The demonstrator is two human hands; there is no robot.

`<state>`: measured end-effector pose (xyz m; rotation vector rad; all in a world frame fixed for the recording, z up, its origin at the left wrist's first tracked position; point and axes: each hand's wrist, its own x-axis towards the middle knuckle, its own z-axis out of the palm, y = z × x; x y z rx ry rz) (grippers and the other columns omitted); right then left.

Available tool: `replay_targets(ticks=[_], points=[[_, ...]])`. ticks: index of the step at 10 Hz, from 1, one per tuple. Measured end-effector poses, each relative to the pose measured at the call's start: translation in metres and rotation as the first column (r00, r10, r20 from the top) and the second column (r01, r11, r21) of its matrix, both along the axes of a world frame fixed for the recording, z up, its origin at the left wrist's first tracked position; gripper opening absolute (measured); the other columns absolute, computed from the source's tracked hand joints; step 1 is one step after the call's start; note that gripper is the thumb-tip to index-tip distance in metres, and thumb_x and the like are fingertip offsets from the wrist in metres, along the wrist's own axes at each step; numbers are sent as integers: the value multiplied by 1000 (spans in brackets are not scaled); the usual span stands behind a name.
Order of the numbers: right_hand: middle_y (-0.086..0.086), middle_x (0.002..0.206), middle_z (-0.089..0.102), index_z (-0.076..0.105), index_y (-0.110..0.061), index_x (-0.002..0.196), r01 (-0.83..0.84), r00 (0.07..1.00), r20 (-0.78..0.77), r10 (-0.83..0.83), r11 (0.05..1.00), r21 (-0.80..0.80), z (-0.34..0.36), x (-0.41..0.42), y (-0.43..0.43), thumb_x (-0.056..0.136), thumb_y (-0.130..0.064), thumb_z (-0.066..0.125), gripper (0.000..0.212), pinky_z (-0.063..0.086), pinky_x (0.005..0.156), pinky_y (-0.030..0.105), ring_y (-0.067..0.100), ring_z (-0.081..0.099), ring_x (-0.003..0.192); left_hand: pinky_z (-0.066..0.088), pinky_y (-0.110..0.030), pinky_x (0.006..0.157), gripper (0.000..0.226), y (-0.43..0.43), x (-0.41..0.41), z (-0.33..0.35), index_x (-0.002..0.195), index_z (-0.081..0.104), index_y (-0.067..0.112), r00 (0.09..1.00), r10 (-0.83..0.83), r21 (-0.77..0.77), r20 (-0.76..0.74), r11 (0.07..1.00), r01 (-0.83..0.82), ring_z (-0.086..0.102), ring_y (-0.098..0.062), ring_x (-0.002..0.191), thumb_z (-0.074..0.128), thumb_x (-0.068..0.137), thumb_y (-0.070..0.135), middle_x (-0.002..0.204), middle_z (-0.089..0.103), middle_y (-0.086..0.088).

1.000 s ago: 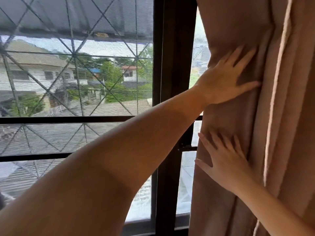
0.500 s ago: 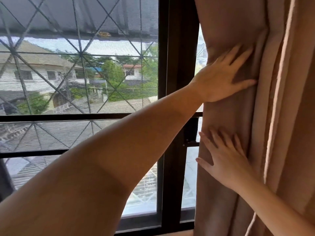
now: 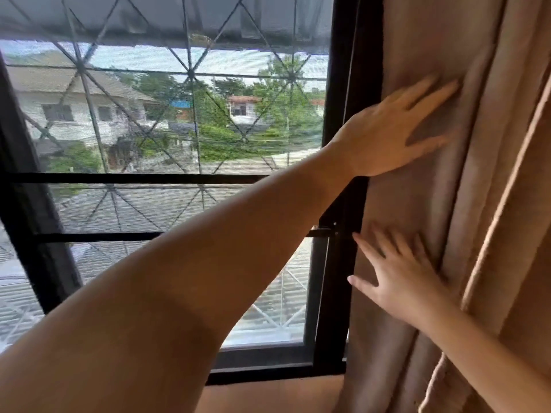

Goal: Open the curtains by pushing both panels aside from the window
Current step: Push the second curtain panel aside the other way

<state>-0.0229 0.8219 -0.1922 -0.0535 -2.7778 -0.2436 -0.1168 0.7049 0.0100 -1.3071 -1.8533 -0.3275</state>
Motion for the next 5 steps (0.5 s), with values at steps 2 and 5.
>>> replay_targets(ticks=[2, 5], points=[[-2, 179, 3, -8, -43, 166, 33, 999, 18, -32, 999, -31, 4, 6, -61, 86, -87, 12, 93, 6, 129, 60, 28, 3, 163, 47, -42, 121, 81, -64, 2, -1, 169, 31, 25, 999, -14, -14, -42, 1000, 14, 46, -24, 155, 38, 104, 72, 173, 38, -4], [2, 179, -9, -16, -41, 164, -25, 999, 18, 26, 997, -71, 9, 1, -199, 90, -86, 16, 93, 1, 128, 59, 32, -7, 163, 44, -43, 123, 75, -195, -5, 1, 167, 37, 25, 993, -21, -38, -116, 999, 17, 47, -28, 156, 30, 106, 69, 173, 39, -10]])
